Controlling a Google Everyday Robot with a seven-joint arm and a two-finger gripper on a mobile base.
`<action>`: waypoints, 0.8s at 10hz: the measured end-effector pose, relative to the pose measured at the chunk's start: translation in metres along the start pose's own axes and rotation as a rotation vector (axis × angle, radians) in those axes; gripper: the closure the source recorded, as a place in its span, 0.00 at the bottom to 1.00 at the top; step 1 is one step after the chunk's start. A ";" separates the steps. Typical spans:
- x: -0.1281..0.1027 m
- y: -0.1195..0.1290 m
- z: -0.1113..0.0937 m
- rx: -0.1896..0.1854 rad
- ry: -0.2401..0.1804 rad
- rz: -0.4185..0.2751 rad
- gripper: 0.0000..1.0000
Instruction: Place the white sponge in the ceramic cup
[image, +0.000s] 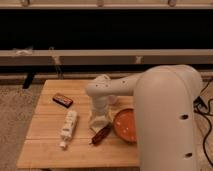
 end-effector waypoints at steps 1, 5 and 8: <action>-0.002 -0.001 0.002 0.000 -0.009 -0.004 0.20; -0.008 -0.006 0.015 -0.015 -0.012 -0.007 0.20; -0.007 -0.006 0.020 -0.017 0.008 -0.011 0.36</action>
